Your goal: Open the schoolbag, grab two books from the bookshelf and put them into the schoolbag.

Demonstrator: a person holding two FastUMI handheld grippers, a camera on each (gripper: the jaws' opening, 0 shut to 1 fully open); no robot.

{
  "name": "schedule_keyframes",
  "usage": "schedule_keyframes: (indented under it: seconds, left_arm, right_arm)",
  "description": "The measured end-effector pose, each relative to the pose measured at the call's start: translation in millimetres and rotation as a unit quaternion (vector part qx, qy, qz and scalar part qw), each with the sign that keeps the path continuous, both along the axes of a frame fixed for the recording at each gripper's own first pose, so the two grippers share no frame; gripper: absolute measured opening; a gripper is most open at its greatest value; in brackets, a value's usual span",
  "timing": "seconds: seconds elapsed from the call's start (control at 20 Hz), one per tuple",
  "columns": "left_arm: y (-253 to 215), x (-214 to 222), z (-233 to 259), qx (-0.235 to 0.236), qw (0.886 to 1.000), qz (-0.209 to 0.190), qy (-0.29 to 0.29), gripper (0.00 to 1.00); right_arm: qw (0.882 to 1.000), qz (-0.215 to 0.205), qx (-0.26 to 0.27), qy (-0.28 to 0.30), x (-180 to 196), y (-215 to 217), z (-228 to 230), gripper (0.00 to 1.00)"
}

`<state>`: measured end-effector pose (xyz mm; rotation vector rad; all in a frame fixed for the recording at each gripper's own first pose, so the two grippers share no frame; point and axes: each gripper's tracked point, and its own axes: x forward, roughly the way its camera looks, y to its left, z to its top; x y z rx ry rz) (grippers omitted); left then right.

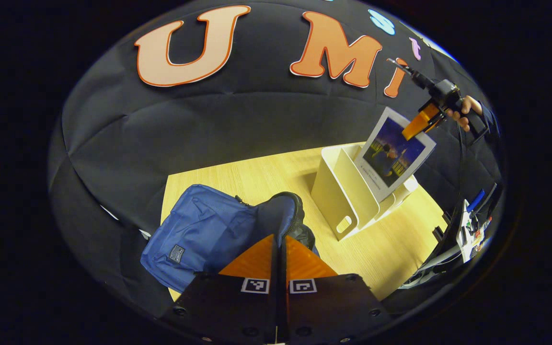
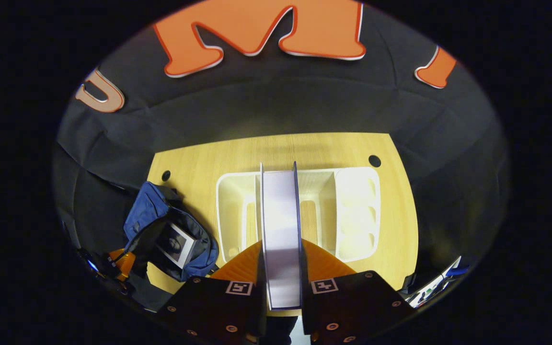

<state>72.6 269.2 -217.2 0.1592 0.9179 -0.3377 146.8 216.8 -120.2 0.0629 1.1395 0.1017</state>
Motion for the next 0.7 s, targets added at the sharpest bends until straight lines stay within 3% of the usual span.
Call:
schedule_keyframes:
  seconds: [0.4,0.7]
  left_arm:
    - [2,7,2,0.012,1.000,-0.001,-0.004,0.01]
    - [8,11,5,0.018,1.000,0.007,-0.010,0.01]
  right_arm:
    - [0.995,0.008,0.084,-0.047,-20,13,50,0.30]
    - [0.984,0.006,0.162,-0.071,-27,40,72,0.29]
